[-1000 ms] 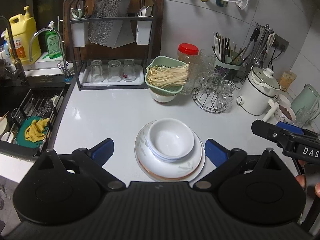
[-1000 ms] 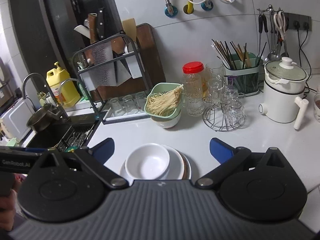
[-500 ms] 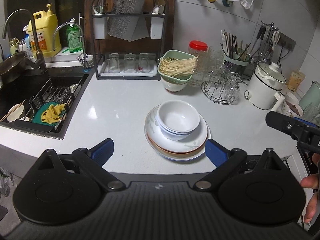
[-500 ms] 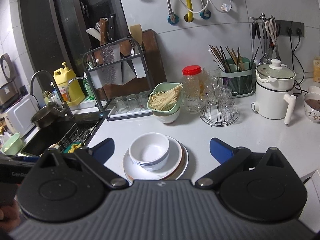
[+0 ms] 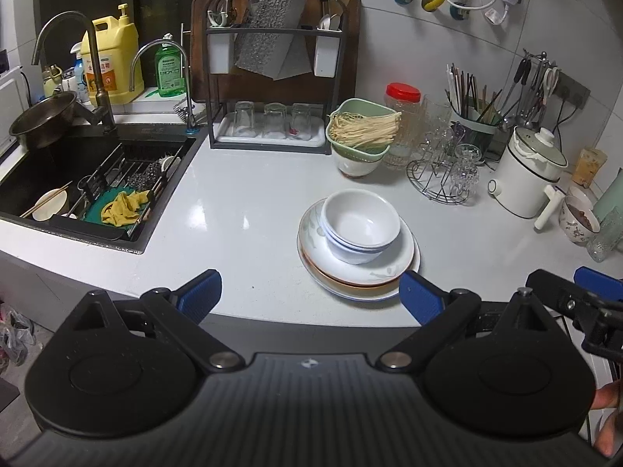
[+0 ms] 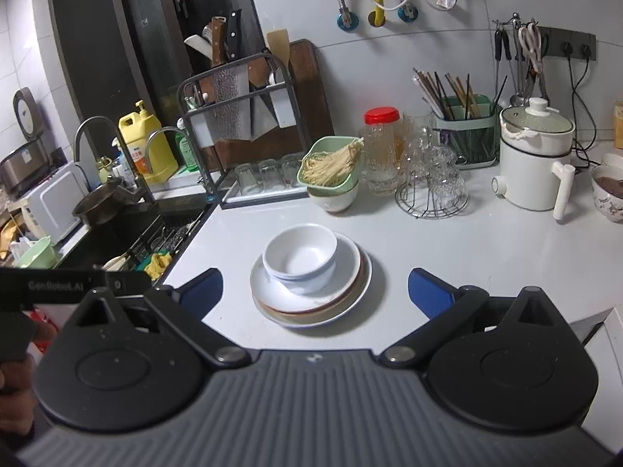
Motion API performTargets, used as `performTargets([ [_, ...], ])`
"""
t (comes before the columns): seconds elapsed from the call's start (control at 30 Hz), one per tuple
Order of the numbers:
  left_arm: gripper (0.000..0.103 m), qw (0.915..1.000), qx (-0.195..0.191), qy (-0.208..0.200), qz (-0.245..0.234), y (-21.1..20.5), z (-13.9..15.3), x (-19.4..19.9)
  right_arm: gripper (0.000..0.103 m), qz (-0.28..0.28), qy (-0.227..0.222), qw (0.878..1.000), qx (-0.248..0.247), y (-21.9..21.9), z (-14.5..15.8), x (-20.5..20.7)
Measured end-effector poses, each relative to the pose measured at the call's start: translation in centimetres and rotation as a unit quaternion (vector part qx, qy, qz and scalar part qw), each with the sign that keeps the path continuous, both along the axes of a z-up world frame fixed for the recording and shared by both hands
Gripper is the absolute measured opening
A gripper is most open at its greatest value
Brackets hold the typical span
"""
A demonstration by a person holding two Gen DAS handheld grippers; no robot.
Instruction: Organize plates and bowls
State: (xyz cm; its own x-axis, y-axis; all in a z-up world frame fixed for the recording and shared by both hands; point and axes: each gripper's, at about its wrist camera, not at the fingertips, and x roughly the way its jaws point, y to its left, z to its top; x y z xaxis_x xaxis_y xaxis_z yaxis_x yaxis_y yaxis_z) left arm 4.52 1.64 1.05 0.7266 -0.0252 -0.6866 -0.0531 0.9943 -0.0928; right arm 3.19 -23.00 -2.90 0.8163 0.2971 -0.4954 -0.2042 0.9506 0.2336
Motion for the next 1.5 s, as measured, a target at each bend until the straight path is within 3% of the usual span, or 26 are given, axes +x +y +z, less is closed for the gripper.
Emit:
performTargets([
  [0.77, 0.099, 0.9999, -0.005, 0.014, -0.006, 1.1, -0.6, 2.8, 0.103, 0.0, 0.015, 1.0, -0.016, 1.3, -0.2, 2.2],
  [1.07, 0.099, 0.9994, 0.009, 0.023, -0.024, 1.2, -1.1, 2.4, 0.103, -0.011, 0.014, 1.0, -0.015, 1.9, -0.5, 1.8],
  [1.5, 0.099, 0.9988, -0.003, 0.027, -0.04, 1.0, -1.2, 2.8, 0.103, -0.036, 0.019, 0.999, -0.015, 1.4, -0.8, 0.8],
])
